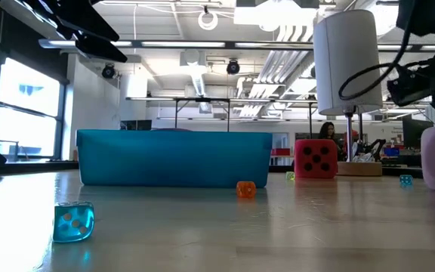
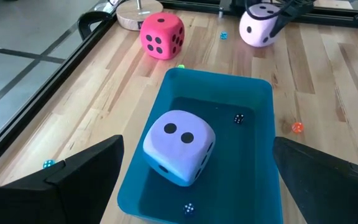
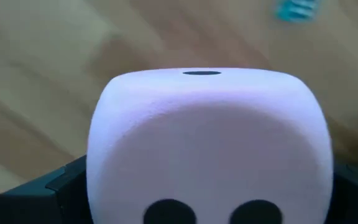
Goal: Pick & Place Dice
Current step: Put the large purple dice into the blue bin
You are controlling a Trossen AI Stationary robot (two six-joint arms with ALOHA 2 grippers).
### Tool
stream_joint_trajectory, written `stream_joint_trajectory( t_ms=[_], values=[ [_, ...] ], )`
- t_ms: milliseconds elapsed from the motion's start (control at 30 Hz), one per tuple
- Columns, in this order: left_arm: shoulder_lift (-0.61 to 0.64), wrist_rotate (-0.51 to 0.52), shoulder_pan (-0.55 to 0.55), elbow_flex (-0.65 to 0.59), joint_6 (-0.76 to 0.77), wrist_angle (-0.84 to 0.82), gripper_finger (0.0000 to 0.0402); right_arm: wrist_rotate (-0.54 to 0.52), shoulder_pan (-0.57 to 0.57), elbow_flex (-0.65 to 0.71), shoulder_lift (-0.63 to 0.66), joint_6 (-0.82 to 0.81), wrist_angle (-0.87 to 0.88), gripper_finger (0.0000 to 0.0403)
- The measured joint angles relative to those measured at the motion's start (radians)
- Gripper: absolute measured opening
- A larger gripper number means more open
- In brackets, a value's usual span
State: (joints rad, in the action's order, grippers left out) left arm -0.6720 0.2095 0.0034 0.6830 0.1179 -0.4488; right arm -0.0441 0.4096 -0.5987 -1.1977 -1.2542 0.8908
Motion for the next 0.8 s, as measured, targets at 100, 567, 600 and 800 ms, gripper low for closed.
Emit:
stream_joint_trajectory(
  t_ms=[100, 567, 600, 800],
  values=[
    [0.0, 0.0, 0.0, 0.0, -0.005, 0.0, 0.04, -0.001, 0.001, 0.0, 0.013, 0.048, -0.105, 0.0398],
    [0.0, 0.0, 0.0, 0.0, -0.006, 0.0, 0.04, -0.087, 0.001, -0.002, 0.067, 0.313, -0.509, 0.0398],
    [0.0, 0.0, 0.0, 0.0, -0.007, 0.0, 0.04, -0.088, 0.0, -0.002, 0.067, 0.341, -0.549, 0.0398],
    [0.0, 0.0, 0.0, 0.0, -0.007, 0.0, 0.04, -0.083, -0.012, -0.002, 0.067, 0.576, -0.882, 0.0398]
  ],
)
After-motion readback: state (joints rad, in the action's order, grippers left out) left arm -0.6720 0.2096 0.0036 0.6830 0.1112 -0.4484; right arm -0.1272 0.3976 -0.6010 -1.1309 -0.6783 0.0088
